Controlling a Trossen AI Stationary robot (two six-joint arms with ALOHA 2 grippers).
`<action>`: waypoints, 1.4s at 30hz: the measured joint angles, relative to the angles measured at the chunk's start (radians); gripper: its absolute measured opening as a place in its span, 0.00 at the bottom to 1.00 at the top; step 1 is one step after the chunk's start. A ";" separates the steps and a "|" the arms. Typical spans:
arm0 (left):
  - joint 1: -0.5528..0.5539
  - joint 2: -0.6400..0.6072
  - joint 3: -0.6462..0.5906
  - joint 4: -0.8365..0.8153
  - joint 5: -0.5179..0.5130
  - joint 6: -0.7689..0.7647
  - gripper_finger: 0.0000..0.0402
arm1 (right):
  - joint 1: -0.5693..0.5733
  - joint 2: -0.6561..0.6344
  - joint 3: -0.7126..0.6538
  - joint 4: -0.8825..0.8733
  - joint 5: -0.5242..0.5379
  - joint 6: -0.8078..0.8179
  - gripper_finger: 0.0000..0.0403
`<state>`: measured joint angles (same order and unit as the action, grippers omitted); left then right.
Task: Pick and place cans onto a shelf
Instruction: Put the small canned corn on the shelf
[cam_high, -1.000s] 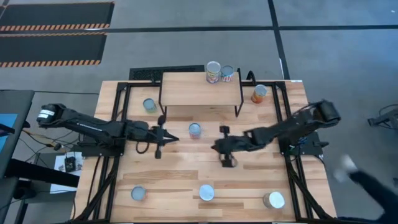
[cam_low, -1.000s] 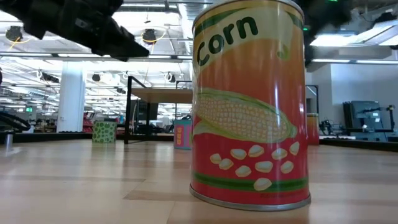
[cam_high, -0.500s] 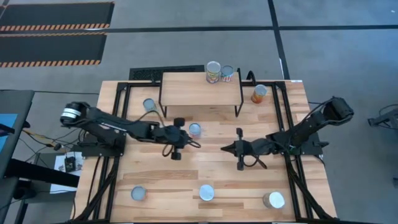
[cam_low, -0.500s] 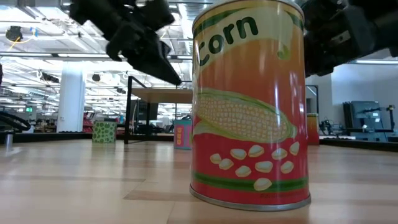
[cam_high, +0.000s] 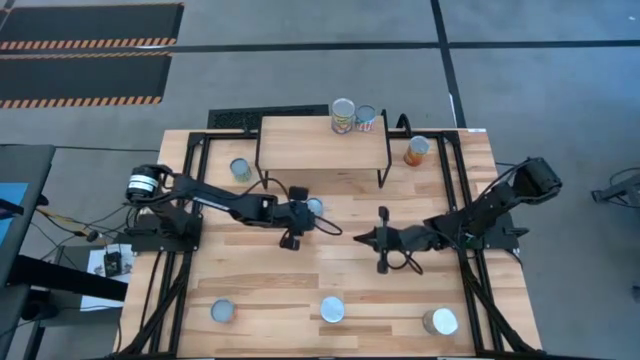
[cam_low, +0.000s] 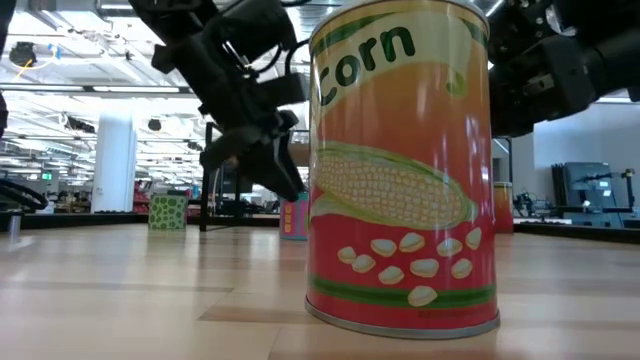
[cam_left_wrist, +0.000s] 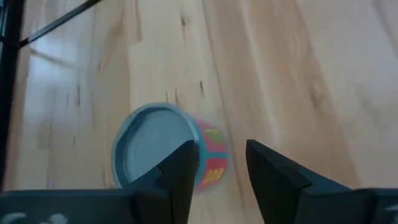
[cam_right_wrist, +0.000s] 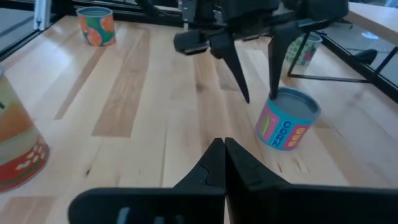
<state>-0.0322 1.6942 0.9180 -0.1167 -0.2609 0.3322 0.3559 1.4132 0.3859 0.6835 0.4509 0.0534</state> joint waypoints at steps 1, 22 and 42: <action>0.004 0.008 0.000 0.006 -0.007 0.008 0.32 | -0.005 0.000 0.000 0.000 0.000 0.000 0.02; 0.022 -0.222 0.172 -0.284 0.020 -0.105 0.01 | -0.018 0.000 0.000 0.003 -0.003 0.003 0.03; 0.470 -0.049 0.575 -0.479 0.072 -0.013 0.00 | -0.018 0.000 0.001 -0.017 -0.004 0.029 0.02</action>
<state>0.4382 1.6450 1.4931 -0.5958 -0.1889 0.3193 0.3378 1.4132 0.3866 0.6666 0.4469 0.0822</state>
